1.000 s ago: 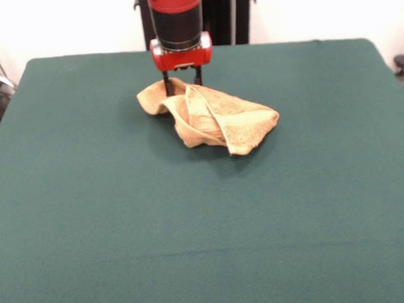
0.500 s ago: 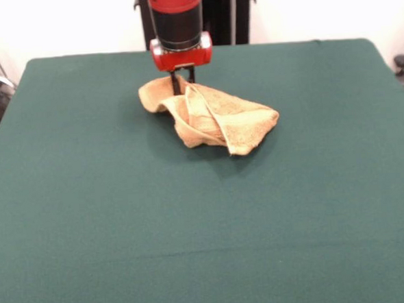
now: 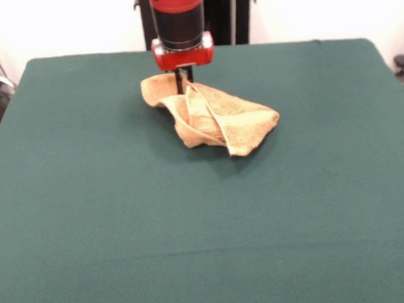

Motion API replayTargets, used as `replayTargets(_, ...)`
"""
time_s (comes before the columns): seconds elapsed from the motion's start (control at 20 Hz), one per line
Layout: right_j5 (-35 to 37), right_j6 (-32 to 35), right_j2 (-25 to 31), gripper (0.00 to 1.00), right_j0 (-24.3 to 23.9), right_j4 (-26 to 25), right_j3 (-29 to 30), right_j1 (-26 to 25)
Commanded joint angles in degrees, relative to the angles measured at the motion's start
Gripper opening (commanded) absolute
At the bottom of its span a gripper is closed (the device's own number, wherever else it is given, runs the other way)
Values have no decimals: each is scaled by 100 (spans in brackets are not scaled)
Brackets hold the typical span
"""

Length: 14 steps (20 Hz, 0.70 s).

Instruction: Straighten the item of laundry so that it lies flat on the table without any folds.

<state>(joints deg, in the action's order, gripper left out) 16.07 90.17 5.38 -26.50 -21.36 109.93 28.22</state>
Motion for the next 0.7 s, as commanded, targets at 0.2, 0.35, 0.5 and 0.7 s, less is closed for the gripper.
replayTargets(0.2, 516, 743, 326, 0, 374, 371, -383, 126)
replayTargets(0.35, 609, 731, 352, 0, 394, 394, -308, 236)
replayTargets(0.5, 830, 734, 353, 0, 455, 452, -175, 438)
replayTargets(0.7, 991, 741, 414, 0, 470, 528, 64, 738)
